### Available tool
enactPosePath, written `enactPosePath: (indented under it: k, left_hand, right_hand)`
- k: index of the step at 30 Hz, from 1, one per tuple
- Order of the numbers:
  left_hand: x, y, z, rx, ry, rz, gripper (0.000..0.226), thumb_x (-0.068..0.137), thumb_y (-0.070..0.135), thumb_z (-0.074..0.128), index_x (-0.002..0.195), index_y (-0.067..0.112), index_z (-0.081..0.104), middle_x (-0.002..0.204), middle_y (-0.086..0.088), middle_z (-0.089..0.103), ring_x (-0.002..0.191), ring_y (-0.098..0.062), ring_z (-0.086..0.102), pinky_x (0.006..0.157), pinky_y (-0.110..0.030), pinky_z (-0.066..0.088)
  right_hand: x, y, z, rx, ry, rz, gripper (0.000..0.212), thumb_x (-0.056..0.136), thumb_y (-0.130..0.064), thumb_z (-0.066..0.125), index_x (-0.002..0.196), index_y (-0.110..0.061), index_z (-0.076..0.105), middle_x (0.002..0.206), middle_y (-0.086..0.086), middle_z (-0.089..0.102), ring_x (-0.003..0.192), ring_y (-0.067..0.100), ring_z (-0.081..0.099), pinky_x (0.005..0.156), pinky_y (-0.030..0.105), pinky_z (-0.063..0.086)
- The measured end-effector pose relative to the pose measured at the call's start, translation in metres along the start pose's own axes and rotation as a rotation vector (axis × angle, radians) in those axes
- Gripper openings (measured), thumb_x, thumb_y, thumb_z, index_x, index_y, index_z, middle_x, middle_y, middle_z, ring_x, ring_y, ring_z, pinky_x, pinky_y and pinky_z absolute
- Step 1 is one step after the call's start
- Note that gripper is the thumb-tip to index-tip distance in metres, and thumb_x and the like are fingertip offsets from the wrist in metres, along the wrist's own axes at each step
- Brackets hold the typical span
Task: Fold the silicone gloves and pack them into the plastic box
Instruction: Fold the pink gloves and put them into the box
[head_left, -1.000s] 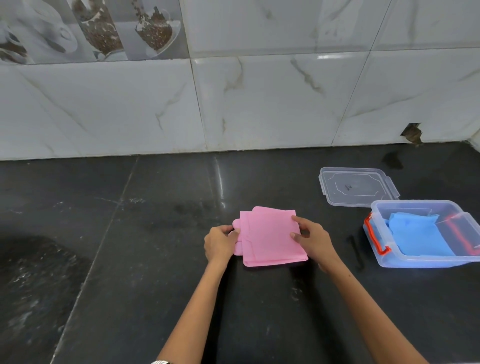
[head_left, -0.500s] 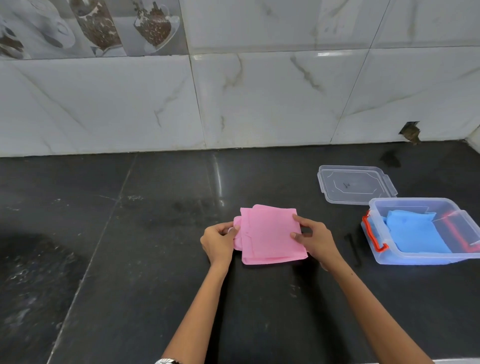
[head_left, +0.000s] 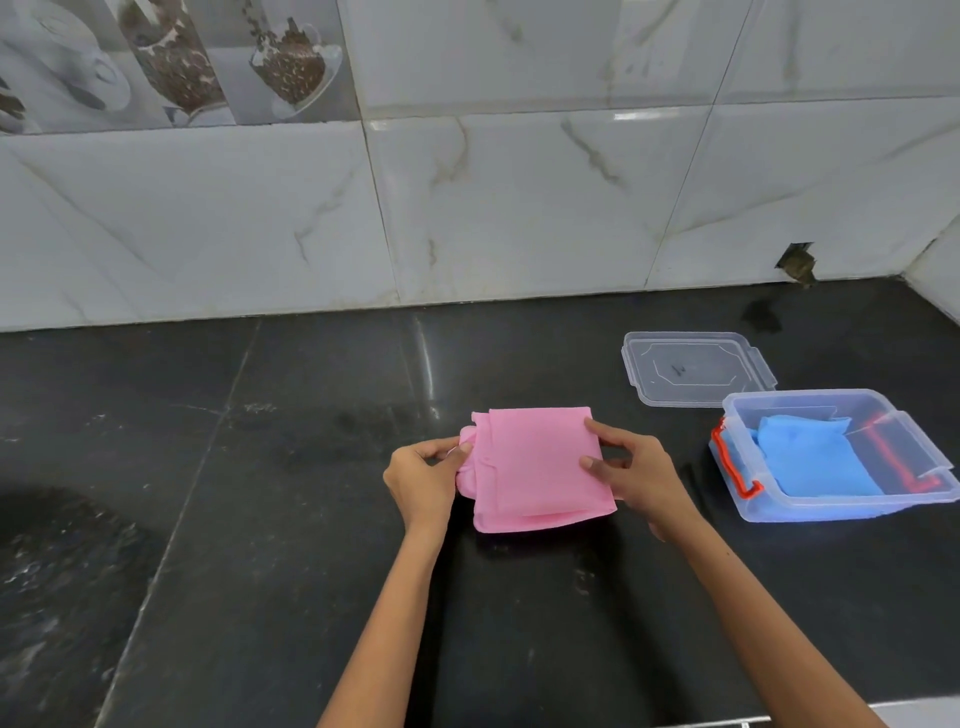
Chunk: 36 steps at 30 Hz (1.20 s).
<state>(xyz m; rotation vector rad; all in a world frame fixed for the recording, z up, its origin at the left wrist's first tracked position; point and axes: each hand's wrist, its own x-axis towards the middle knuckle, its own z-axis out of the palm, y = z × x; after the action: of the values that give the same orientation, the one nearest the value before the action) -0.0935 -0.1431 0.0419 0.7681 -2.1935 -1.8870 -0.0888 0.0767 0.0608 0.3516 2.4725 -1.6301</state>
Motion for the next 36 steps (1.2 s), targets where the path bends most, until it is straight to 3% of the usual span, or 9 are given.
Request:
enactPosePath:
  k: [4, 7, 12, 15, 20, 24, 32, 36]
  left_hand:
    - [-0.005, 0.01, 0.001, -0.009, -0.015, 0.044, 0.014, 0.072, 0.013, 0.08, 0.085, 0.016, 0.077, 0.073, 0.007, 0.073, 0.068, -0.003, 0.068, 0.065, -0.025, 0.057]
    - [-0.012, 0.021, 0.005, -0.029, -0.049, 0.074, 0.014, 0.072, 0.014, 0.081, 0.085, 0.016, 0.077, 0.069, 0.012, 0.072, 0.067, -0.001, 0.068, 0.063, -0.019, 0.054]
    - [-0.03, 0.044, 0.028, -0.072, -0.092, 0.114, 0.012, 0.072, 0.014, 0.08, 0.084, 0.018, 0.077, 0.072, 0.007, 0.074, 0.071, -0.011, 0.071, 0.067, -0.027, 0.058]
    - [-0.045, 0.058, 0.055, -0.089, -0.12, 0.147, 0.013, 0.073, 0.013, 0.08, 0.085, 0.016, 0.078, 0.075, 0.003, 0.075, 0.074, -0.018, 0.072, 0.069, -0.032, 0.058]
    - [-0.081, 0.073, 0.126, -0.093, -0.144, 0.165, 0.013, 0.073, 0.015, 0.08, 0.082, 0.023, 0.077, 0.074, 0.007, 0.074, 0.072, -0.014, 0.072, 0.065, -0.027, 0.059]
    - [-0.113, 0.077, 0.186, -0.086, -0.14, 0.153, 0.013, 0.073, 0.014, 0.08, 0.086, 0.015, 0.077, 0.072, 0.007, 0.074, 0.069, -0.011, 0.071, 0.058, -0.02, 0.057]
    - [-0.155, 0.068, 0.262, -0.024, -0.085, 0.124, 0.01, 0.073, 0.017, 0.08, 0.083, 0.019, 0.076, 0.066, 0.016, 0.068, 0.066, -0.002, 0.067, 0.063, -0.025, 0.058]
    - [-0.165, 0.065, 0.278, 0.036, -0.05, 0.136, 0.019, 0.074, 0.018, 0.079, 0.091, 0.01, 0.077, 0.072, 0.007, 0.07, 0.073, -0.012, 0.069, 0.071, -0.032, 0.059]
  right_hand:
    - [-0.008, -0.011, -0.01, 0.016, 0.024, -0.003, 0.054, 0.083, -0.009, 0.068, 0.134, -0.022, 0.052, 0.131, 0.0, 0.054, 0.104, 0.018, 0.056, 0.09, 0.043, 0.054]
    - [-0.015, -0.018, -0.024, 0.039, 0.052, -0.008, 0.053, 0.084, -0.011, 0.068, 0.133, -0.023, 0.052, 0.133, 0.0, 0.053, 0.105, 0.018, 0.055, 0.091, 0.044, 0.053]
    - [-0.025, -0.021, -0.064, 0.098, 0.064, -0.038, 0.052, 0.084, -0.014, 0.068, 0.132, -0.025, 0.053, 0.129, 0.0, 0.056, 0.109, 0.024, 0.058, 0.091, 0.048, 0.053]
    - [-0.025, -0.016, -0.1, 0.139, 0.086, -0.075, 0.049, 0.084, -0.011, 0.068, 0.13, -0.024, 0.056, 0.124, 0.002, 0.06, 0.1, 0.023, 0.061, 0.082, 0.041, 0.056]
    - [-0.018, 0.005, -0.178, 0.127, 0.098, -0.077, 0.049, 0.085, -0.007, 0.066, 0.131, -0.022, 0.055, 0.124, 0.0, 0.059, 0.103, 0.025, 0.062, 0.088, 0.049, 0.054]
    - [-0.009, 0.027, -0.24, 0.085, 0.095, -0.071, 0.05, 0.085, -0.005, 0.066, 0.131, -0.02, 0.055, 0.12, -0.002, 0.059, 0.101, 0.023, 0.061, 0.085, 0.046, 0.056]
    - [0.01, 0.072, -0.308, -0.03, 0.077, -0.042, 0.049, 0.084, -0.008, 0.067, 0.13, -0.02, 0.056, 0.126, 0.0, 0.057, 0.106, 0.021, 0.056, 0.09, 0.048, 0.053]
    - [0.019, 0.086, -0.316, -0.154, 0.097, -0.043, 0.051, 0.085, -0.011, 0.067, 0.133, -0.024, 0.053, 0.131, 0.001, 0.055, 0.101, 0.02, 0.059, 0.09, 0.042, 0.054]
